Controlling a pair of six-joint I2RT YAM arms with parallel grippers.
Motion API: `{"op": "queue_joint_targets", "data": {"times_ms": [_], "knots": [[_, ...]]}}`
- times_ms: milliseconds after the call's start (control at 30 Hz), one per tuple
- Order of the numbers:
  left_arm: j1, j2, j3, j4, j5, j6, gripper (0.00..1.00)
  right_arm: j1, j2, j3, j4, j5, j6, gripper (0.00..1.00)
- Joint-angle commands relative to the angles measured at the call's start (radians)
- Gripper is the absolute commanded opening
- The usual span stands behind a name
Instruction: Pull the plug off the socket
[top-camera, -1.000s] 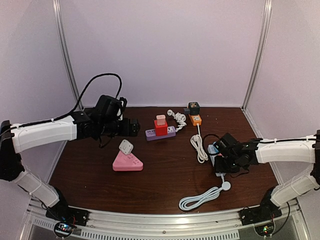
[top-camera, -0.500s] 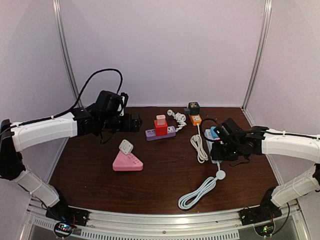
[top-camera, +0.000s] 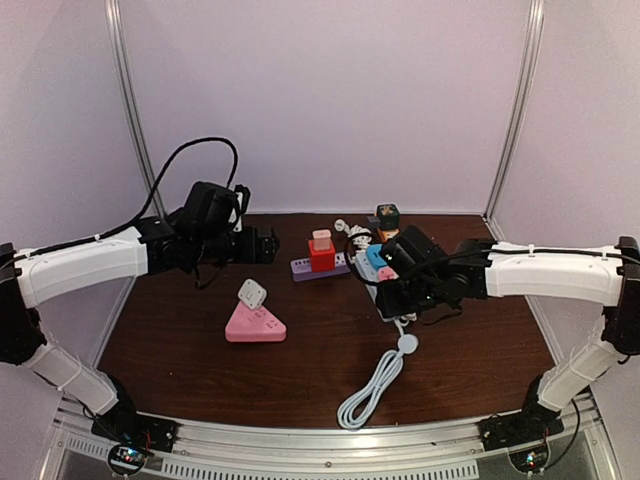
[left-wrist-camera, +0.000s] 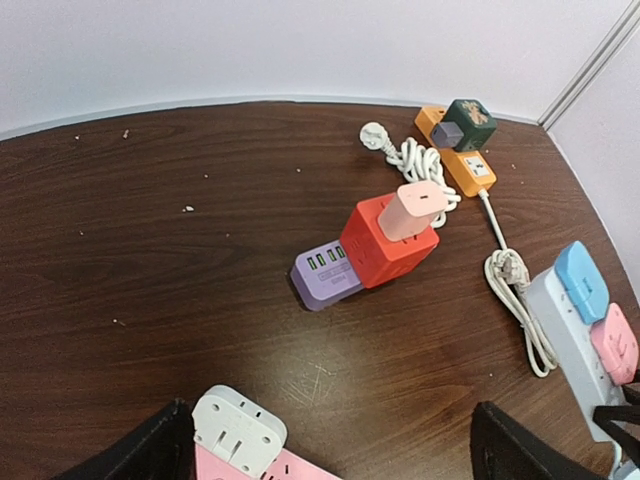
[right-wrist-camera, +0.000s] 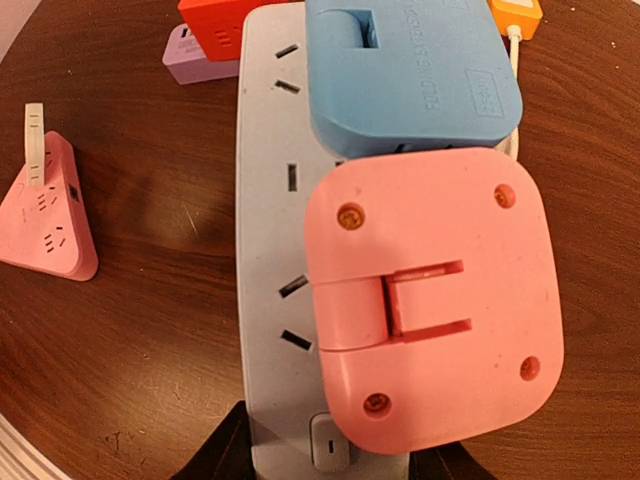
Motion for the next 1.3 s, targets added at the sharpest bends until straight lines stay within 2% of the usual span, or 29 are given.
{"op": "queue_joint_targets", "data": {"times_ms": [0,267,467,567,833,933,1067,1267], "knots": [[0.009,-0.029,-0.030,0.013,0.020,-0.024,0.98,0.045,0.081,0.035,0.079,-0.032,-0.020,0.04],[0.001,0.034,-0.060,0.111,0.178,-0.049,0.97,0.056,0.204,-0.010,0.223,-0.083,0.059,0.07],[-0.030,0.104,-0.054,0.143,0.231,-0.068,0.97,0.074,0.246,-0.067,0.301,-0.109,0.104,0.23],[-0.040,0.136,-0.059,0.173,0.246,-0.085,0.97,0.077,0.255,-0.087,0.311,-0.115,0.104,0.37],[-0.049,0.188,-0.072,0.214,0.301,-0.114,0.97,0.075,0.232,-0.103,0.304,-0.117,0.086,0.87],[-0.051,0.193,-0.079,0.227,0.309,-0.123,0.97,0.059,0.195,-0.124,0.307,-0.124,0.078,0.96],[-0.055,0.202,-0.082,0.241,0.323,-0.131,0.96,0.012,0.120,-0.196,0.375,-0.172,0.066,1.00],[-0.068,0.228,-0.074,0.265,0.337,-0.152,0.93,-0.109,0.036,-0.338,0.598,-0.405,0.071,1.00]]}}
